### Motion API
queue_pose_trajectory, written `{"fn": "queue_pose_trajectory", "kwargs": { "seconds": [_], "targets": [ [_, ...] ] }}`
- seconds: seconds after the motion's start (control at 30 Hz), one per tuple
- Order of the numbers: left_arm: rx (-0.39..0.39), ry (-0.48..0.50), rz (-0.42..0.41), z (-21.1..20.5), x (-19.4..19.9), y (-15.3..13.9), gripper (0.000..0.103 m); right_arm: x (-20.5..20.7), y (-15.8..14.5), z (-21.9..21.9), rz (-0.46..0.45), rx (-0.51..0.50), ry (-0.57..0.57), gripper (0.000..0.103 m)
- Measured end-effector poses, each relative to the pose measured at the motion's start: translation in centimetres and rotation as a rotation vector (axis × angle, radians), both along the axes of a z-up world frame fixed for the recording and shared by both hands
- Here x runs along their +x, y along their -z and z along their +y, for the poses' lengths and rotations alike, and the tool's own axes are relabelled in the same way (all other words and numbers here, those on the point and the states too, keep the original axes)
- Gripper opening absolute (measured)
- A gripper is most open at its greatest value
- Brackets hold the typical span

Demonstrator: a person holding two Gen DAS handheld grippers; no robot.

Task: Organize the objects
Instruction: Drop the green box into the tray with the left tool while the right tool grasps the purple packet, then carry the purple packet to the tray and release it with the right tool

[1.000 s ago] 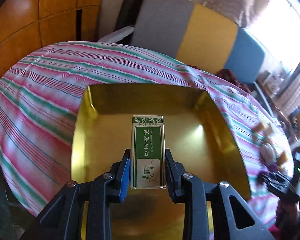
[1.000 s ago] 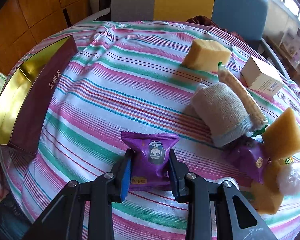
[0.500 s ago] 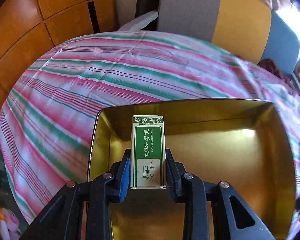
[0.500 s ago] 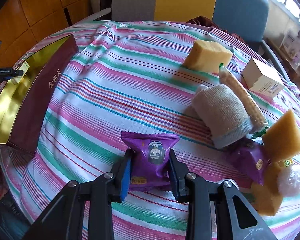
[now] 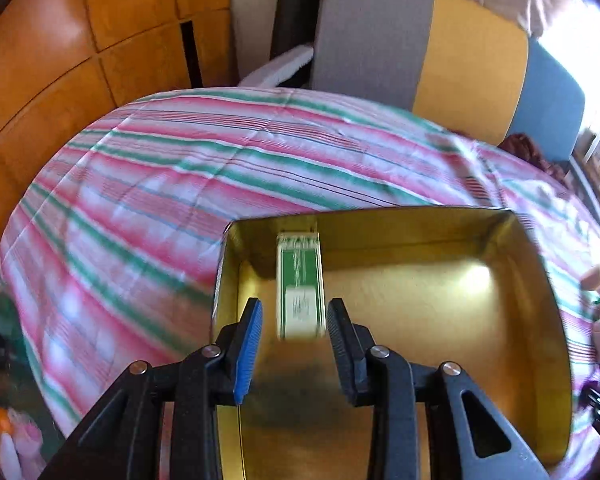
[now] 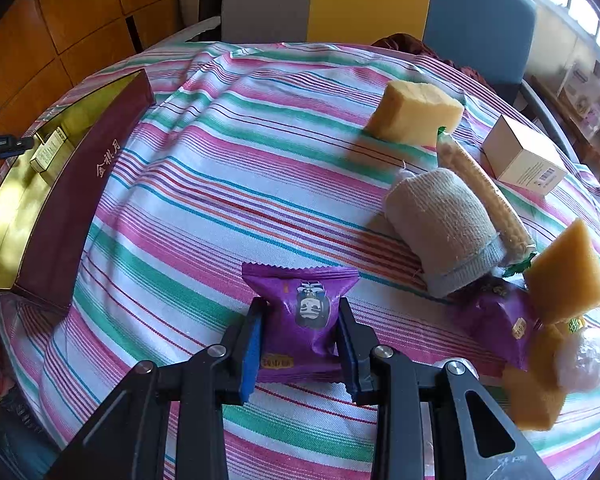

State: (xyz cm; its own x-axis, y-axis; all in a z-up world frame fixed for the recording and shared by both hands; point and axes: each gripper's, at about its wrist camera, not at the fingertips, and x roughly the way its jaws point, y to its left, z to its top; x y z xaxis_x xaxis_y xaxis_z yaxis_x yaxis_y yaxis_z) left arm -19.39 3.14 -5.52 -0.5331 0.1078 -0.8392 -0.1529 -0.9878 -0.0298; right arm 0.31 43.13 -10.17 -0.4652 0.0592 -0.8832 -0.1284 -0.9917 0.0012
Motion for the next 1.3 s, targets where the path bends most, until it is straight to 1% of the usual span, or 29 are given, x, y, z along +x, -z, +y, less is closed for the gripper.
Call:
{"fn": "queue_pose_trajectory", "kwargs": {
  "seconds": [0.07,0.23,0.33,0.47,0.53,0.6,0.7,0.8,0.9,1.0,1.1,1.2,1.3],
  "targets": [
    [0.016,-0.004,0.02,-0.6,2.2,-0.6,0.033,0.0,0.0,-0.1,0.001,0.006,0.001,0.034],
    [0.016,0.001,0.075,-1.3,8.5,-1.5,0.033,0.0,0.0,-0.3,0.004,0.028,0.0,0.034],
    [0.025,-0.003,0.103,-1.4,11.2,-1.9,0.033,-0.2,0.0,-0.5,0.005,0.04,0.004,0.034],
    [0.05,0.011,0.112,-1.1,13.1,-2.1,0.033,-0.7,-0.4,-0.9,-0.002,0.059,0.03,0.033],
    [0.051,0.022,0.114,-1.0,13.4,-2.2,0.033,-1.0,-1.5,-1.4,0.017,0.04,0.042,0.033],
    [0.056,0.028,0.115,-1.2,13.5,-2.2,0.033,-1.4,-3.1,-2.6,0.054,0.013,0.033,0.033],
    [0.074,0.023,0.112,-1.7,13.6,-2.1,0.033,-2.6,-5.8,-5.7,0.105,-0.014,-0.033,0.033],
    [0.088,0.01,0.109,-2.6,13.9,-1.9,0.033,-4.2,-8.0,-9.8,0.143,-0.052,-0.137,0.033],
    [0.112,-0.015,0.1,-4.0,13.8,-1.6,0.033,-6.0,-8.8,-14.5,0.146,-0.115,-0.24,0.033],
    [0.12,-0.046,0.099,-5.8,13.9,-1.5,0.033,-8.4,-8.3,-19.0,0.105,-0.182,-0.331,0.034],
    [0.13,-0.084,0.095,-7.7,13.9,-1.3,0.033,-11.1,-6.7,-23.5,0.045,-0.211,-0.389,0.034],
    [0.135,-0.132,0.083,-9.3,13.5,-0.9,0.033,-13.4,-4.9,-27.4,-0.014,-0.23,-0.412,0.034],
    [0.152,-0.166,0.075,-10.4,13.2,-0.5,0.033,-15.4,-3.5,-30.4,-0.055,-0.251,-0.4,0.034]
  ]
}}
